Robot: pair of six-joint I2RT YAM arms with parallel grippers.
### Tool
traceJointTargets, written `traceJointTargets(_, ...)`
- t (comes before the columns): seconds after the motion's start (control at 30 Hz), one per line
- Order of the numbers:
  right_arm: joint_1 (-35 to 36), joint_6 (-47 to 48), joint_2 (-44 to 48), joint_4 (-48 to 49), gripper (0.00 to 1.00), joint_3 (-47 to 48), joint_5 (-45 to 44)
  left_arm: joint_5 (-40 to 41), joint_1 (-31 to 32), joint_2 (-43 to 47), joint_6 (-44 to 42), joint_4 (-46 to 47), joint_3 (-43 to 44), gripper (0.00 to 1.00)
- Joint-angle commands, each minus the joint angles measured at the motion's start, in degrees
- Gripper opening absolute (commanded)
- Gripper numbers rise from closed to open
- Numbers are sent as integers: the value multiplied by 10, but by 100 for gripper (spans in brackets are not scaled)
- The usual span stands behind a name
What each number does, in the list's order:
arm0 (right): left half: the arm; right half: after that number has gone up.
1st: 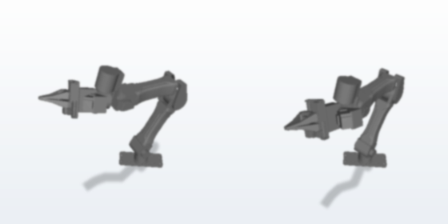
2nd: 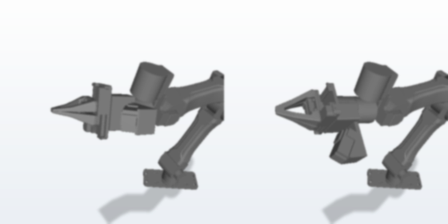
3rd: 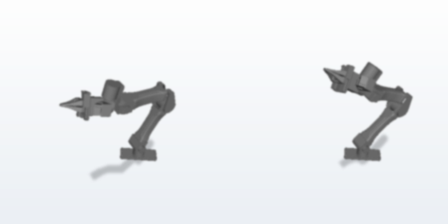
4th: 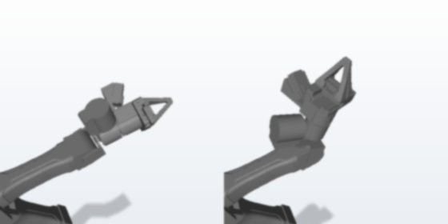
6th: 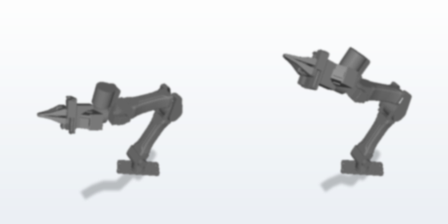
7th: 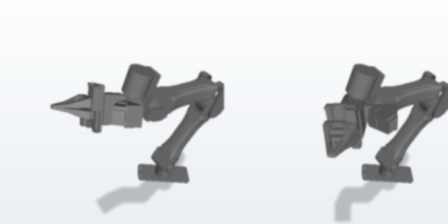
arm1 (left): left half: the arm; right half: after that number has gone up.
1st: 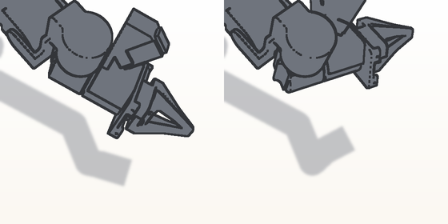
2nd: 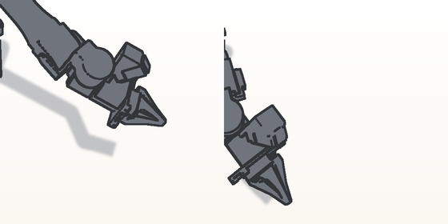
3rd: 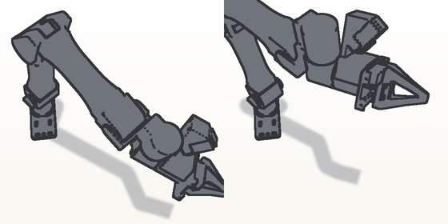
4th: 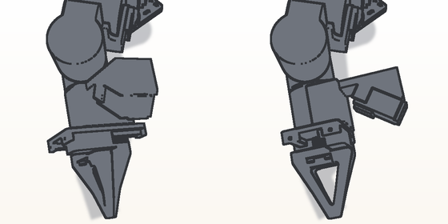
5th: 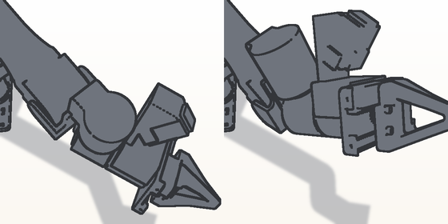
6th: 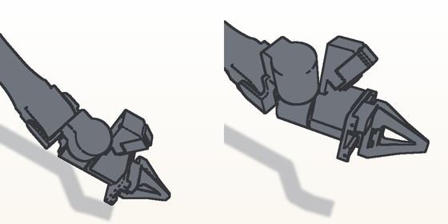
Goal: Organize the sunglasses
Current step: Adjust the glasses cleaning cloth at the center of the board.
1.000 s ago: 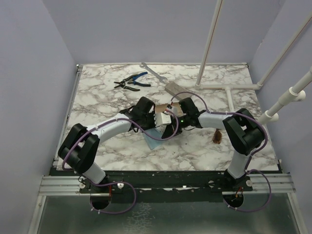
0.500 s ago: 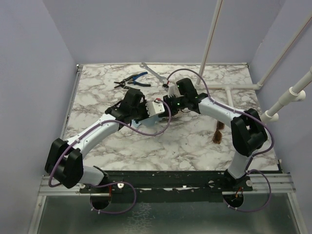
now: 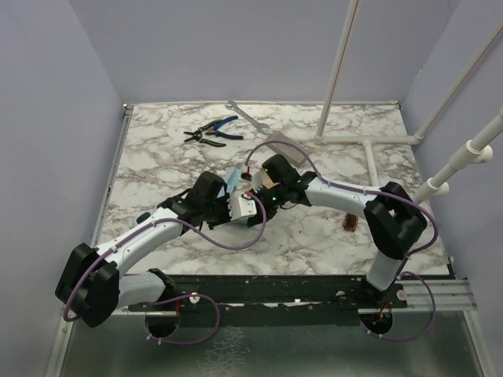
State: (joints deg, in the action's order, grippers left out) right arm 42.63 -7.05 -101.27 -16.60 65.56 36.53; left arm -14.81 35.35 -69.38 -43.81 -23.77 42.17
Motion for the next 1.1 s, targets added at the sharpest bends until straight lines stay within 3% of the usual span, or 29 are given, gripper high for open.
traceJointTargets(0.0, 23, -14, -10, 2, 1, -20, 20, -27, 2, 39, -26, -74, -30, 0)
traceJointTargets(0.47, 70, -63, -57, 85, 1, -56, 61, -43, 12, 66, -55, -123, -105, 0)
traceJointTargets(0.6, 74, -47, -73, 62, 1, -41, 54, -30, 12, 75, -48, -131, -107, 0)
traceJointTargets(0.83, 43, -13, -45, -58, 1, 62, -43, 49, -11, 81, 40, -84, -2, 0)
traceJointTargets(1.07, -31, 27, -34, -86, 1, 152, -117, 115, -24, 70, 49, -6, 66, 0)
